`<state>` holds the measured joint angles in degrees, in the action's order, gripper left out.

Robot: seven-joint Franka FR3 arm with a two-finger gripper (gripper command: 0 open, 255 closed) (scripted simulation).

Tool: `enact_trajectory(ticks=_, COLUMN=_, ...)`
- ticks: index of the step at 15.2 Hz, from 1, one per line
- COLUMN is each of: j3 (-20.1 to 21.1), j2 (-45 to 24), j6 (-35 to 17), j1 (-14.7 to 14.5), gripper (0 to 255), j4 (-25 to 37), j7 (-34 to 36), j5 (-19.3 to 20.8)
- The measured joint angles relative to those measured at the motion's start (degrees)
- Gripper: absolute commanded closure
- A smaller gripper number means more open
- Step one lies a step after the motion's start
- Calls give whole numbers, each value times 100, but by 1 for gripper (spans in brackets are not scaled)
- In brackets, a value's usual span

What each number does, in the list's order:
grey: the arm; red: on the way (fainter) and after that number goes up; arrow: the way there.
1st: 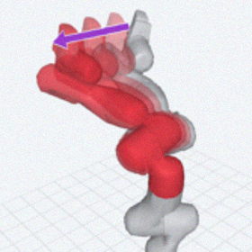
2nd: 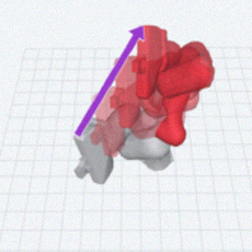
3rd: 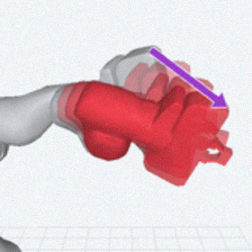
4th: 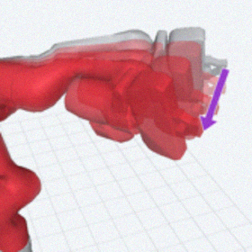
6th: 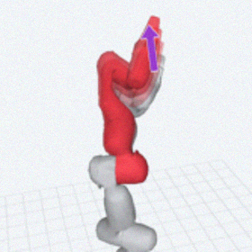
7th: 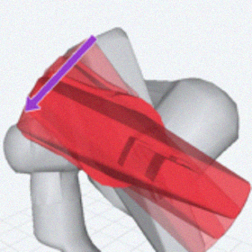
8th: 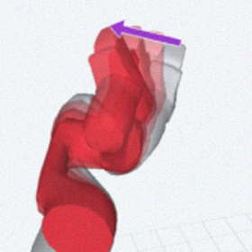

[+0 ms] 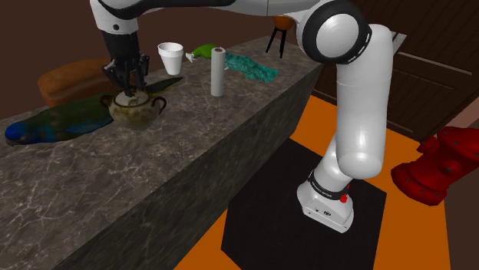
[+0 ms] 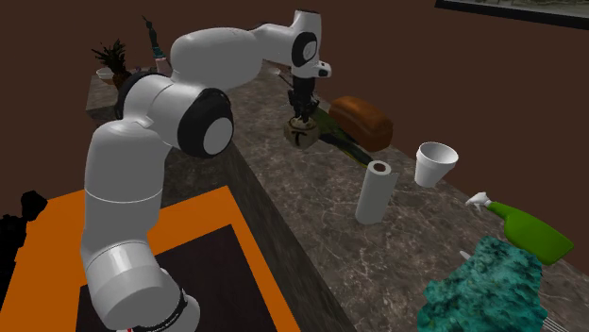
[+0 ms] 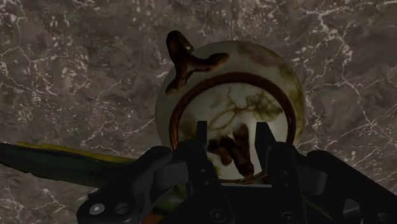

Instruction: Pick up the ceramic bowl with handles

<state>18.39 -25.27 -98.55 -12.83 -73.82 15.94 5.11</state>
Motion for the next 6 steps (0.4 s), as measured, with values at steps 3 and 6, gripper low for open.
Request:
enact_trajectory(ticks=3, j3=5, j2=-38, j6=250, j1=-36, gripper=255, j4=287, j7=13, j5=10)
enact_trajectory(ticks=6, j3=2, j2=-95, j6=489, j1=-58, gripper=255, j4=586, j7=4, j5=24)
